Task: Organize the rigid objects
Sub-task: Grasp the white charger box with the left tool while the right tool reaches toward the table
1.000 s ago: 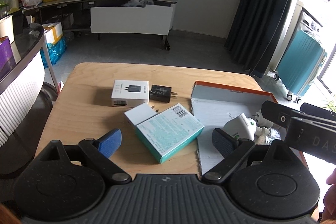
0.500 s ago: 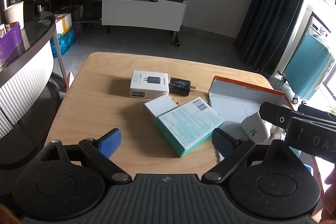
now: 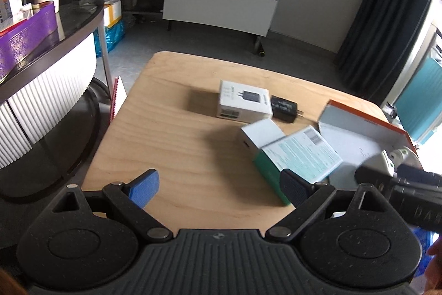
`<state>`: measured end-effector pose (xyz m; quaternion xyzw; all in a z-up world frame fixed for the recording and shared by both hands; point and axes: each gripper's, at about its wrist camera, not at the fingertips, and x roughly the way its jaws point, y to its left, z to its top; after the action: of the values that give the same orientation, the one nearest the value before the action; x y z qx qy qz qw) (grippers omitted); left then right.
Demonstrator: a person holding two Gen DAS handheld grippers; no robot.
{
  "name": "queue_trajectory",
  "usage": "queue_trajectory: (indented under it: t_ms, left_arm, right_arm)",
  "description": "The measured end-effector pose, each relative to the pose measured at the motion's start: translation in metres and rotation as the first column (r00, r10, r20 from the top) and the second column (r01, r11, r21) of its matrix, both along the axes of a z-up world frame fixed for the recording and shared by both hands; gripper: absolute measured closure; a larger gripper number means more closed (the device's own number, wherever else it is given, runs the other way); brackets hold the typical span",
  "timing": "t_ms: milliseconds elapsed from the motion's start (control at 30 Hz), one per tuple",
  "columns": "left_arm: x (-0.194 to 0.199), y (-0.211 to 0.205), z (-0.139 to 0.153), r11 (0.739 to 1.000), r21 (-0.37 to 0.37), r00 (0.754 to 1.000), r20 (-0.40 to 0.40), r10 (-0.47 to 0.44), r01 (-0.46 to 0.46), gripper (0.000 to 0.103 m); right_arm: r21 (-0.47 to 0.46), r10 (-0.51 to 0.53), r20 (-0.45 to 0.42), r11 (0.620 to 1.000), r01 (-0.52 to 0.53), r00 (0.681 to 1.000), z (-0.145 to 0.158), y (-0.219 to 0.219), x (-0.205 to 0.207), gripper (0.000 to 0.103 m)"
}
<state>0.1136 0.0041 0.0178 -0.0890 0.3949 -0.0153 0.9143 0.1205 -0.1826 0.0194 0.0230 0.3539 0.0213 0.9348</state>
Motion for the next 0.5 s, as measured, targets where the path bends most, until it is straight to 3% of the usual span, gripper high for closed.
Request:
queue_trajectory:
  t_ms: [333, 500]
  left_arm:
    - [0.042, 0.012, 0.001, 1.0, 0.011, 1.0, 0.014, 0.008, -0.009, 0.003]
    - [0.079, 0.0, -0.001, 0.999, 0.015, 0.999, 0.018, -0.032, 0.032, 0.001]
  right_arm:
    - [-0.035, -0.018, -0.037, 0.999, 0.017, 0.999, -0.013, 0.021, 0.038, 0.004]
    - [-0.029, 0.004, -0.009, 1.0, -0.004, 1.0, -0.013, 0.025, 0.037, 0.004]
